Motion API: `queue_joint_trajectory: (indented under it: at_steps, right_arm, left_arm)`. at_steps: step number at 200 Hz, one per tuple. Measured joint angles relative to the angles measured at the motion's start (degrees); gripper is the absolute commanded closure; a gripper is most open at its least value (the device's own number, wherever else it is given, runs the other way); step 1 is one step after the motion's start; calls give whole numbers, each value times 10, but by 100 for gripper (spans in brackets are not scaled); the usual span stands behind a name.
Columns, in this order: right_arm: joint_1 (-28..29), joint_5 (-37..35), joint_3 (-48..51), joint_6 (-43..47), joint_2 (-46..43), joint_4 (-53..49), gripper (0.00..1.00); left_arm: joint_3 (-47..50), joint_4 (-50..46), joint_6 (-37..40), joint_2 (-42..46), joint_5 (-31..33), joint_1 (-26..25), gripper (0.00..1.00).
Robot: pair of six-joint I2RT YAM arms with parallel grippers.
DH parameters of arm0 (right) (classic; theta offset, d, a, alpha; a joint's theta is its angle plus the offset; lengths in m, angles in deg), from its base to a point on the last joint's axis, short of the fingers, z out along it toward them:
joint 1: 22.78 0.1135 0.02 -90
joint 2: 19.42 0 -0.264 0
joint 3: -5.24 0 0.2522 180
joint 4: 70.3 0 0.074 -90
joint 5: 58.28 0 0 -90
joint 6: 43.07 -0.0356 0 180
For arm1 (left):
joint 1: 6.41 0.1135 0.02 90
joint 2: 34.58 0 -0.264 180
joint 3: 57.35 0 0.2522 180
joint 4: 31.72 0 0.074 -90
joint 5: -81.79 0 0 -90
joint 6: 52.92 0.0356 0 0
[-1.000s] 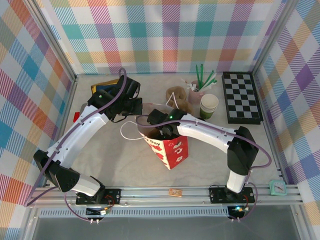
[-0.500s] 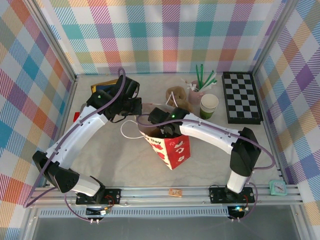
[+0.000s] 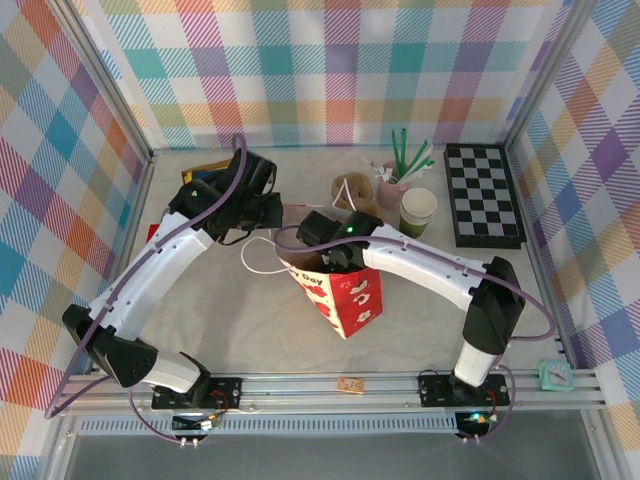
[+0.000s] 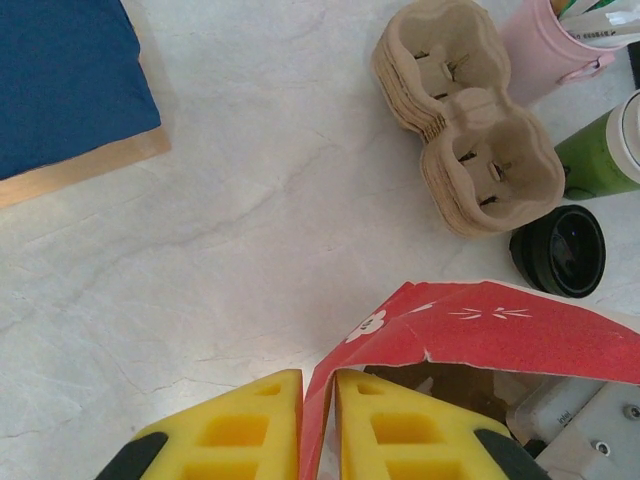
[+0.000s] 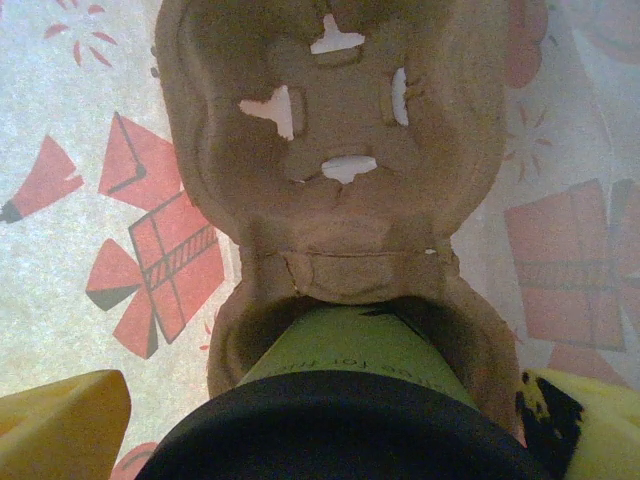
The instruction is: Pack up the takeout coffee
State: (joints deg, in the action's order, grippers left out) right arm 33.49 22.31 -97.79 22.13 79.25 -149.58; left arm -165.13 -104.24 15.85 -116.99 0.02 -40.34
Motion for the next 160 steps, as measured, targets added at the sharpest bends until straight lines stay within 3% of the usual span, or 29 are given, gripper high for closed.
queue_joint_trajectory:
  at_steps: [160]
  right_arm:
    - [0,22,6,2,-17,39,1]
  left_arm:
    - [-22,-17,0,4,4,0,77]
